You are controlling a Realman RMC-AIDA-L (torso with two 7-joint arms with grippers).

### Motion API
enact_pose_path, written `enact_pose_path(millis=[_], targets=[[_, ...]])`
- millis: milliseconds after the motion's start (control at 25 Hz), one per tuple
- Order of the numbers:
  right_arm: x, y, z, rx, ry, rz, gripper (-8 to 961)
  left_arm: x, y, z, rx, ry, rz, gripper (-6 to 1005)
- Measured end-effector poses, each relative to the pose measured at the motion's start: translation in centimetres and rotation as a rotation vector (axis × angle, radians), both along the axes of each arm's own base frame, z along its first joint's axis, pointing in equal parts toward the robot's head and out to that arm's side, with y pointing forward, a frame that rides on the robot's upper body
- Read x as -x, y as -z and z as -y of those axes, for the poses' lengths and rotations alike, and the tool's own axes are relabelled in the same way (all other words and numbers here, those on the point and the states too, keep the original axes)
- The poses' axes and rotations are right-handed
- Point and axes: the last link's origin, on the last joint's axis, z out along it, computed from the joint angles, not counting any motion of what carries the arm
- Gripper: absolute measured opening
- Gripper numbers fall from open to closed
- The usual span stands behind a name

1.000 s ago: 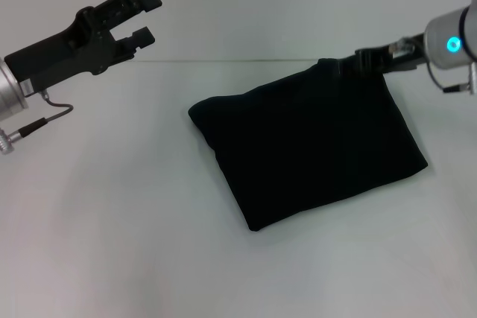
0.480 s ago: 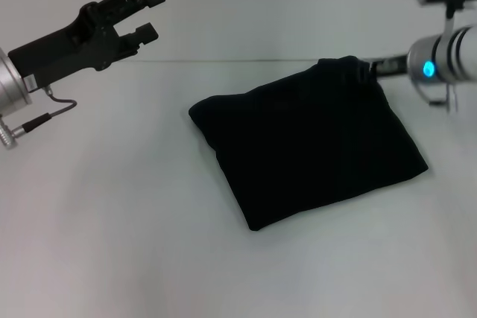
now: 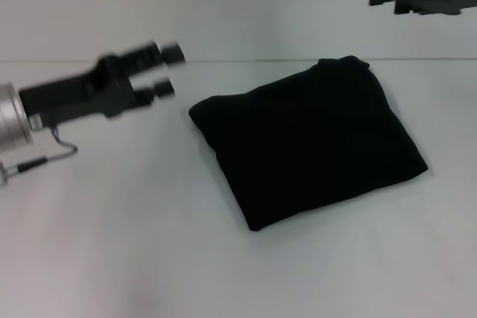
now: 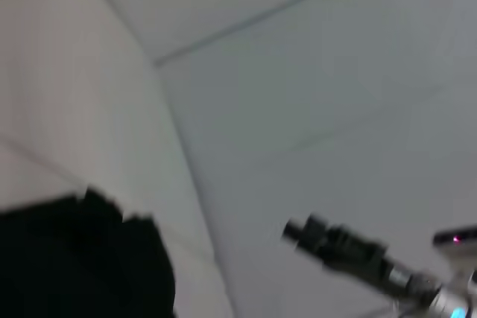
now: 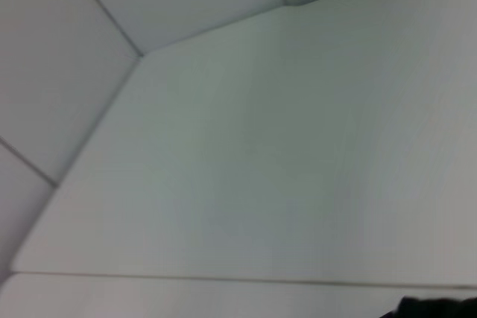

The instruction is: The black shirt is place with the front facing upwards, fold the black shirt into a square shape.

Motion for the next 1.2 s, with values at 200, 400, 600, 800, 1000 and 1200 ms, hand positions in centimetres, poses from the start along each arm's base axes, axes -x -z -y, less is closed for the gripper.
enact_pose_path(millis=[200,400,600,800,1000,1200], targets=[[0.2,-1.8,1.0,0.068,-0.001,-0.069,617,0.0,1.8,1.6,0.147,0.005,-0.025,902],[-0.3,-1.2,1.9,0.136,0.011,-0.056,618,-0.1,4.0,2.7,0.244,-0.002,-0.047,902],[-1.3,0.3,2.7,0.215,0.043,-0.007,618,-0.4,5.3,3.3,0.287,-0.005,-0.055,902],[-3.1,3.7,3.9,0.322,0.092,0.025,619,-0.1,5.3,3.4,0.278,-0.02,-0.049,902],[-5.0,6.7,5.3,0.402,0.138,0.091,619,-0.1,5.3,3.3,0.269,-0.023,-0.047,902],[-6.5,7.3,5.7,0.408,0.177,0.183,620,-0.1,5.4,3.2,0.261,-0.023,-0.048,901]])
